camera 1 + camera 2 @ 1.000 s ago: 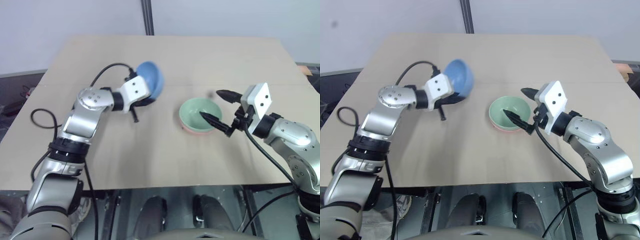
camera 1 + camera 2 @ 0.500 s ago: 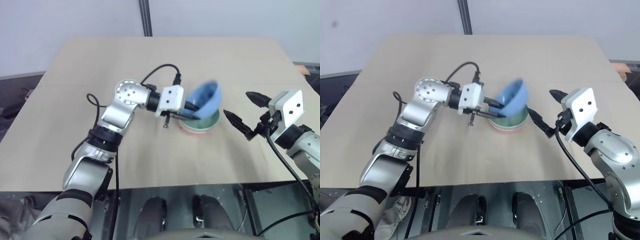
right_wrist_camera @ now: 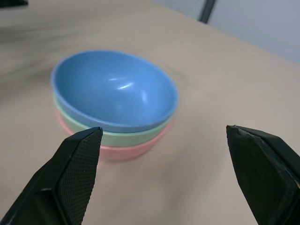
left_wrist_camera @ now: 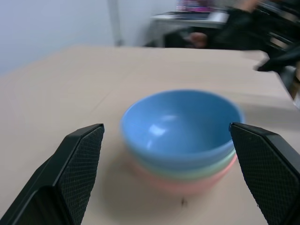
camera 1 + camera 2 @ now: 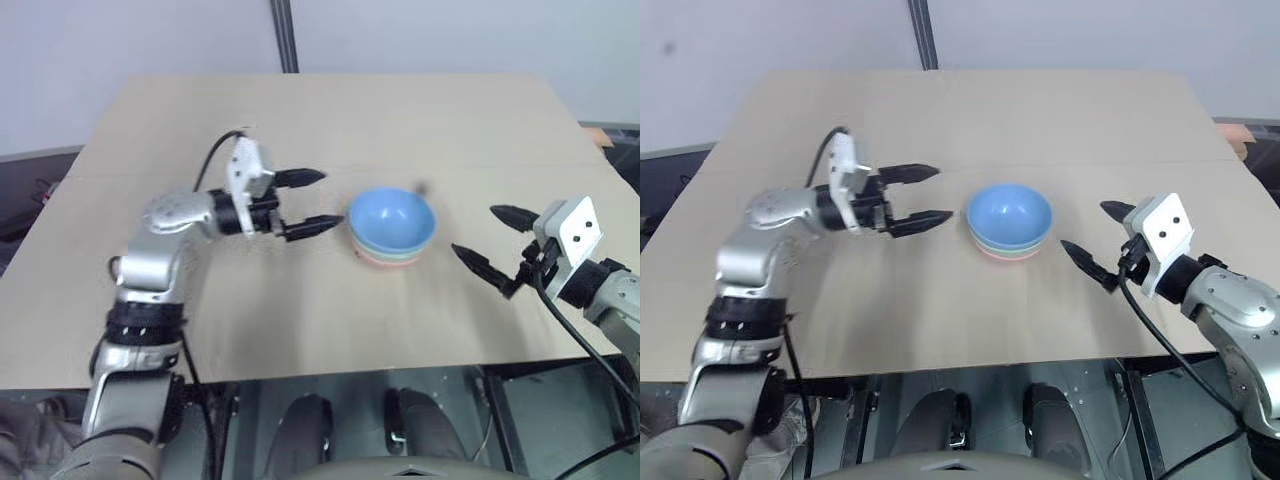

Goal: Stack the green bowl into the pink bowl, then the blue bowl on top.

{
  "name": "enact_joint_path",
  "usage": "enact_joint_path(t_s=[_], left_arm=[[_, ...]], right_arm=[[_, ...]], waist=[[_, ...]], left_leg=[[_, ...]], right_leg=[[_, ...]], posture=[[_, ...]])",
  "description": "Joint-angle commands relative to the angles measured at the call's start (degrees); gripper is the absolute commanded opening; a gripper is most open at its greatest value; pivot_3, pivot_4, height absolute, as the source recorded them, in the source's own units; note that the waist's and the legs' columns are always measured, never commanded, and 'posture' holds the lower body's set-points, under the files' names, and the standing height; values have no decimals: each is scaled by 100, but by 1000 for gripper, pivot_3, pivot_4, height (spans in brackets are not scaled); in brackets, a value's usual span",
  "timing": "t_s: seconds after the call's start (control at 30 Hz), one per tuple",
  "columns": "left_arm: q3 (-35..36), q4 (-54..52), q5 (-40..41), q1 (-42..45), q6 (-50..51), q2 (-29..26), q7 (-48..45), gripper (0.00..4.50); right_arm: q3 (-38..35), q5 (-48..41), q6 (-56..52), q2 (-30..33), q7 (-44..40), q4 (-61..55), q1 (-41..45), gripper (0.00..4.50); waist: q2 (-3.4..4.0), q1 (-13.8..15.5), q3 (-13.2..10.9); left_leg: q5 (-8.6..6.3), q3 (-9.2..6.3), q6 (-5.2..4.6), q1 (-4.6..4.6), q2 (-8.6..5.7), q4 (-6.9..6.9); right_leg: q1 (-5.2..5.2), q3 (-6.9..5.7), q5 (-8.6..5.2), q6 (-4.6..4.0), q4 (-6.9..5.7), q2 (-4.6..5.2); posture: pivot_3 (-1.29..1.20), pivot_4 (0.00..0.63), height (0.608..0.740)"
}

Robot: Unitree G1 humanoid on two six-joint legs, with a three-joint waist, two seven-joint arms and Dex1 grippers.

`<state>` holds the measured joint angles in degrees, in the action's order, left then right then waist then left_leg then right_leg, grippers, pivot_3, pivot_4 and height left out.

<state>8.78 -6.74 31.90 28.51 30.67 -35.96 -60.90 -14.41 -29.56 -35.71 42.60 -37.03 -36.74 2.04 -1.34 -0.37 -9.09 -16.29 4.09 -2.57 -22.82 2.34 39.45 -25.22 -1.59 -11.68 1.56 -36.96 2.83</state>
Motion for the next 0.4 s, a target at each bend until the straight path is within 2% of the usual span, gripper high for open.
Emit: enact_joint_path(t_s=[0.03,0.23,0.4], left_arm=[[641,-688,290,-490,313,-268,436,4491],[1450,-1282,593,-1646,558,-788,580,4491],[1769,-1568,659,-2335,539,-971,596,4491]], right_arm=[[-306,64,442,212,-450,284,-156,4423],[-1066,-291,627,623,-1364,582,-766,4423],[-1527,-469,552,769,-1714,564,-1186,4423]], waist=[[-2,11,1],[-2,36,1],[-1,79,1]], left_leg=[[0,1,0,1,-1,0],[0,2,0,11,-1,-1],[0,3,1,21,-1,-1]], right_leg=[[1,0,-2,4,0,1],[10,0,-5,6,2,3],[15,-1,-22,-4,2,2]], posture=[[0,150,740],[0,150,740],[0,150,740]])
